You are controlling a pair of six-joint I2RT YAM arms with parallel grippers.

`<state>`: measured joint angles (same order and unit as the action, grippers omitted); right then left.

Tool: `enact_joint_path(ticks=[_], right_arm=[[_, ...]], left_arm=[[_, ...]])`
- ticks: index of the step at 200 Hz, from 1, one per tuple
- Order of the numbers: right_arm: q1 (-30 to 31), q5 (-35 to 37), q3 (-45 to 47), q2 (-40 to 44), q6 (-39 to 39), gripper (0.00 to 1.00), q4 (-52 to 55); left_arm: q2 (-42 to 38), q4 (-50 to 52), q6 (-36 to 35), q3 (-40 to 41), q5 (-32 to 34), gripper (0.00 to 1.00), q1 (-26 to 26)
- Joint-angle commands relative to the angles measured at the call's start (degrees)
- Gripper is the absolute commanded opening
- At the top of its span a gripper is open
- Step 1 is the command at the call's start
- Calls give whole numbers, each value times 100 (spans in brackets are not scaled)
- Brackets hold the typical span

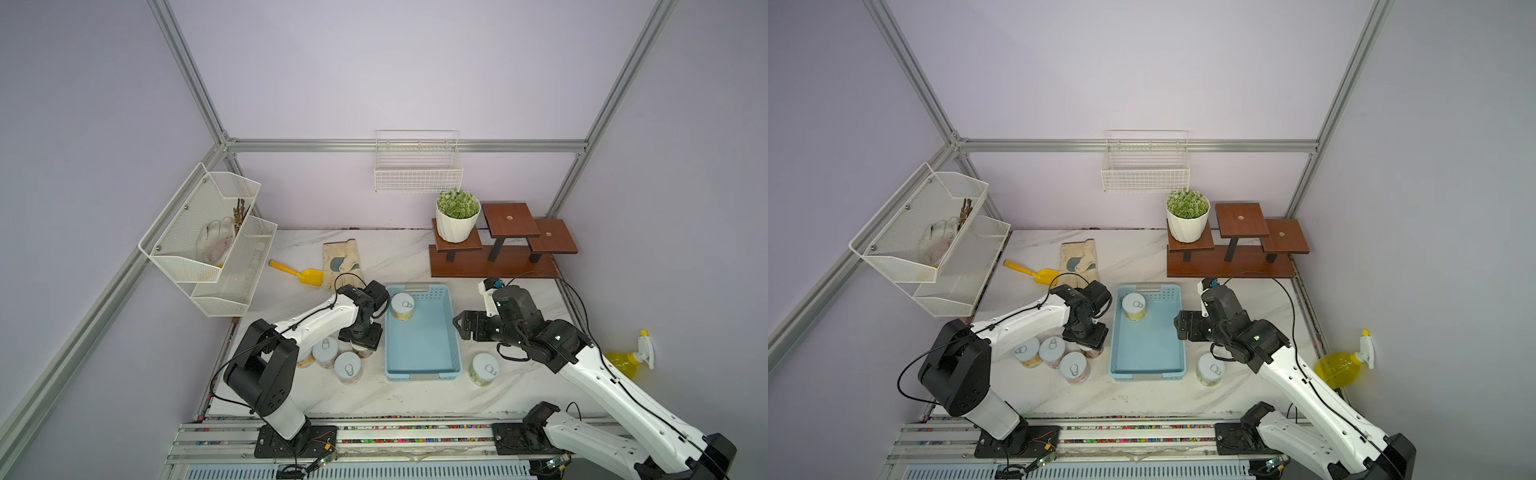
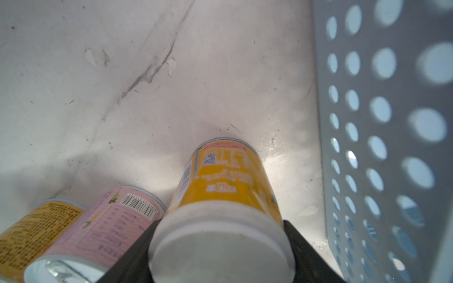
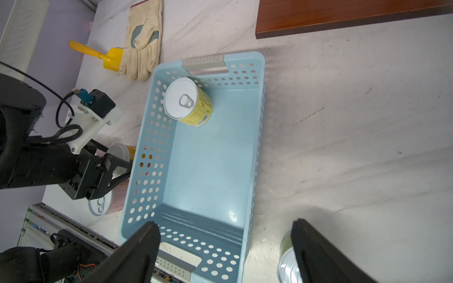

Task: Put the canned food in the basket
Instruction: Pick up the canned food from the center of the board.

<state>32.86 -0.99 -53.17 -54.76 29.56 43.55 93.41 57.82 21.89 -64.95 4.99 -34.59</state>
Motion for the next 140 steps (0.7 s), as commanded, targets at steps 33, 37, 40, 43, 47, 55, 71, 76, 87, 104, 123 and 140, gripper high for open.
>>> enact_joint_path(ticks=[33,37,40,43,47,55,71,76,87,104,123,140], right_arm=[[-14,432,41,82,95,91,100],[-15,461,47,87,102,92,113],[-14,478,51,82,102,92,123],[-12,497,60,92,106,92,131],[-15,518,73,95,119,92,146],[-9,530,92,101,142,93,169],[-16,534,107,89,179,93,264],[-15,546,105,100,198,94,316],[-20,561,113,123,234,94,401],[-25,587,161,219,230,94,504],[-17,539,227,285,207,94,625],[-22,454,245,247,231,94,833]], left_arm=[[-642,599,26,-443,471,60,-39],[-676,669,21,-519,475,59,-38],[-701,718,22,-576,483,58,-40],[-720,770,10,-628,482,57,-44],[-746,839,0,-711,491,56,-43],[-788,957,-22,-870,486,56,-46],[-799,1200,-76,-1248,485,52,-59],[-786,1271,-103,-1372,477,51,-72],[-723,1385,-159,-1661,459,48,-101],[-530,1523,-265,-2101,413,46,-184],[-224,1639,-379,-2658,350,44,-295],[81,1700,-469,-3143,304,42,-425]])
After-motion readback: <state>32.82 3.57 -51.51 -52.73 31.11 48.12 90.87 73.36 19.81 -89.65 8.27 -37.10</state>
